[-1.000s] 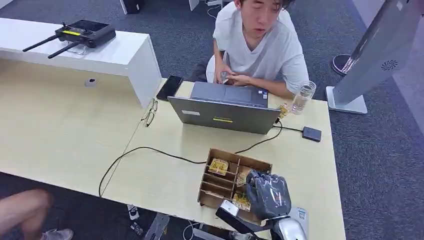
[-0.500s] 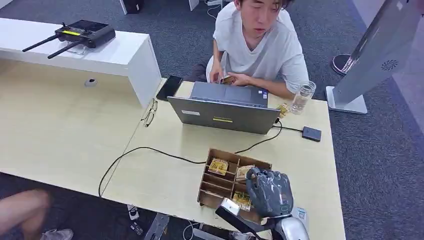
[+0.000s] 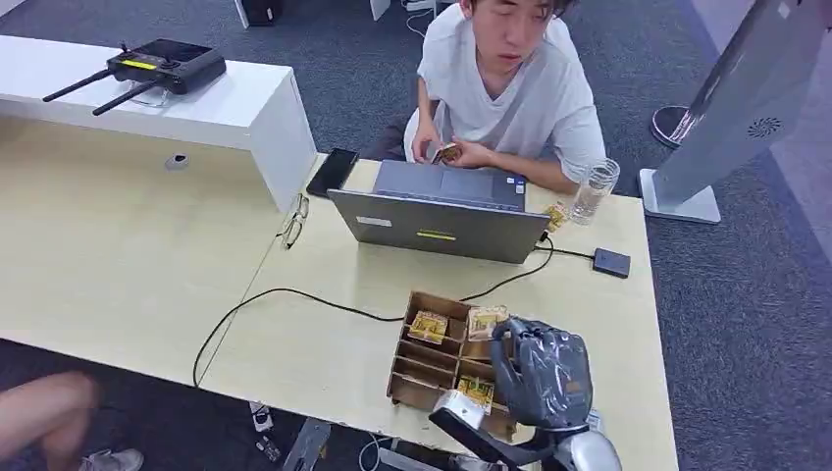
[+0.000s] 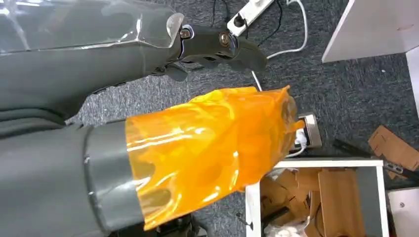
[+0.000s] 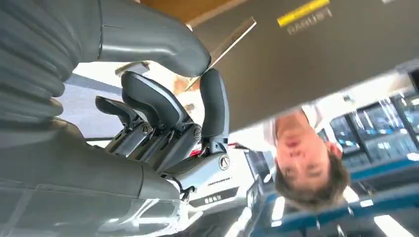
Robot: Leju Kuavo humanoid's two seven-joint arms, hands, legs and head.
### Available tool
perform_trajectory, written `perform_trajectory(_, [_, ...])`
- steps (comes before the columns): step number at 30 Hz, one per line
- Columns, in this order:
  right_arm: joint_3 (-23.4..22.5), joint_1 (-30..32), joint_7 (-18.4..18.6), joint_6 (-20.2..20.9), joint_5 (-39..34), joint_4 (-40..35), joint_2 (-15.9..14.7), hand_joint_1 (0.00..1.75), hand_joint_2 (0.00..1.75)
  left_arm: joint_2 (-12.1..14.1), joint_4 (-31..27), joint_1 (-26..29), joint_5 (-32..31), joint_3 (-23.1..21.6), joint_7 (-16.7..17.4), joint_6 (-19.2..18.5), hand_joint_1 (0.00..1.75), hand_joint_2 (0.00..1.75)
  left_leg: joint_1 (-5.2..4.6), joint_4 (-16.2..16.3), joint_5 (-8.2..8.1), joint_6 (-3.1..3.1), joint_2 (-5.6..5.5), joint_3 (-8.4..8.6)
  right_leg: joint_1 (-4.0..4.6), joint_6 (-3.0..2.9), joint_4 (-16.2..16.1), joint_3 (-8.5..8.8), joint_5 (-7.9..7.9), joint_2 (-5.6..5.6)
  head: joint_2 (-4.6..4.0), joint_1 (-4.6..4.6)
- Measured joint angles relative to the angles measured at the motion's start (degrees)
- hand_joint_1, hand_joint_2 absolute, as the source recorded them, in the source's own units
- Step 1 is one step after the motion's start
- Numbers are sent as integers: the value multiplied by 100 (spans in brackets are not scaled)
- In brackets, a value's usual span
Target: Pass the card to the sensor for recognition and then transmit it.
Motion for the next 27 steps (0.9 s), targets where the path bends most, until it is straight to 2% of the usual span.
perform_trajectory(4, [-133, -64, -208, -192, -201, -133, -109, 175, 175, 0, 0, -3, 39, 0, -26, 24, 0, 0, 0, 1, 0, 0, 0, 0, 0, 0, 0, 1, 2, 0, 0, 2])
perform_trajectory(8, [-199, -68, -266, -288, -207, -297, -155, 175, 175, 0, 0, -1, 57, 0, -46, 31, 0, 0, 0, 1, 0, 0, 0, 0, 0, -1, 0, 0, 2, 0, 0, 2])
perform_trajectory(27, [-588, -205, -319, -511, -214, -540, -190, 175, 175, 0, 0, -5, 24, 0, -42, 24, 0, 0, -1, 1, 0, 0, -2, -1, 0, -1, 0, 0, 2, -2, 0, 0])
